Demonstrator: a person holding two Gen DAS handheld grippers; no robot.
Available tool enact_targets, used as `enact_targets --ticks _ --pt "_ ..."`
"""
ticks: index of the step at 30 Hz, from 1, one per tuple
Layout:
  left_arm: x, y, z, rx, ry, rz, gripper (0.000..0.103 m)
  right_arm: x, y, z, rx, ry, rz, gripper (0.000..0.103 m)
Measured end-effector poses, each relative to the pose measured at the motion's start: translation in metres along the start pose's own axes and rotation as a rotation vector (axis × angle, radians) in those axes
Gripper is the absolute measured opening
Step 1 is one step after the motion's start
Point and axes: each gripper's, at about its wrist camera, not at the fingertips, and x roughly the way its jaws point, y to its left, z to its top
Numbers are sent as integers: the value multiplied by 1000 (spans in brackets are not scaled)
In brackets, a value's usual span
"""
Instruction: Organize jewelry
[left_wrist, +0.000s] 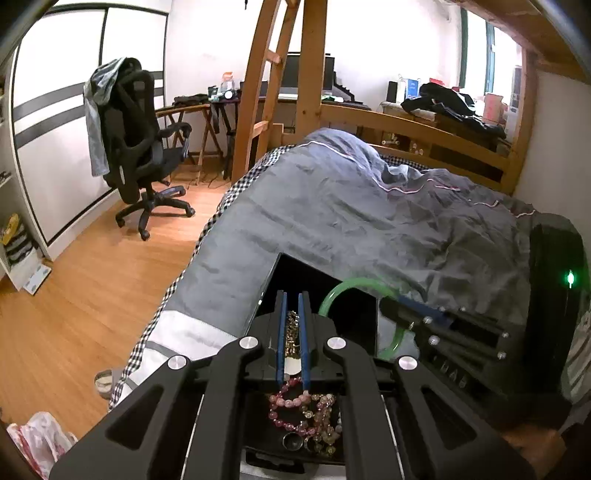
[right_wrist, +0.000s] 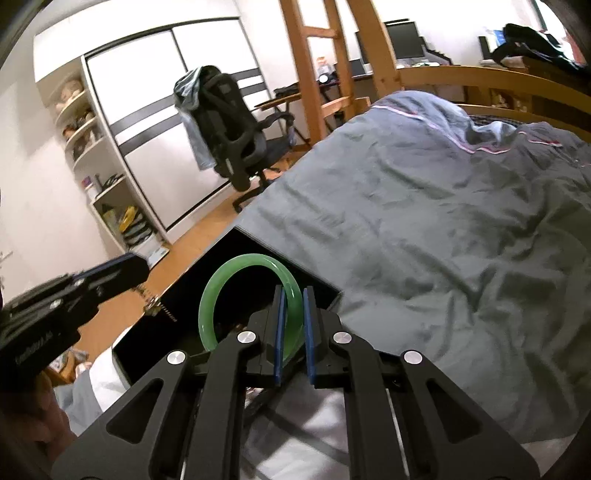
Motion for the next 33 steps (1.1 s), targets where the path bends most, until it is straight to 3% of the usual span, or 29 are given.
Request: enact_targets --ticks 5,7,9,10,11,12,14,15,21,25,28,33 --pt "3 2 -1 -11 21 17 7 14 5 -9 3 74 93 15" --pt "4 3 -1 -20 26 29 12 17 3 -10 34 87 130 25" --pt "4 7 -1 -41 25 35 25 14 0 -10 54 69 149 60" --pt "3 10 -1 -59 23 43 43 10 -4 -9 75 42 151 70" --pt "2 13 -1 -77 16 52 54 6 -8 -7 93 21 143 86" --pt "0 16 -1 -93 3 61 68 2 -13 -5 115 -5 126 95" --pt "-1 22 1 -115 -14 102 91 -3 -22 -3 155 -39 94 97" --pt "-2 24 2 -125 -23 123 95 -4 -25 -1 169 -40 72 99" --pt "-7 23 2 -90 -32 188 97 -19 -26 3 180 -6 -20 99" --pt "-19 24 -9 -82 0 212 97 -47 -3 -1 72 24 -101 99" --pt "-30 29 -24 -73 37 210 97 -68 11 -11 -5 34 -132 99" --pt "-55 32 -46 -43 80 160 97 -105 24 -27 -30 21 -138 99"
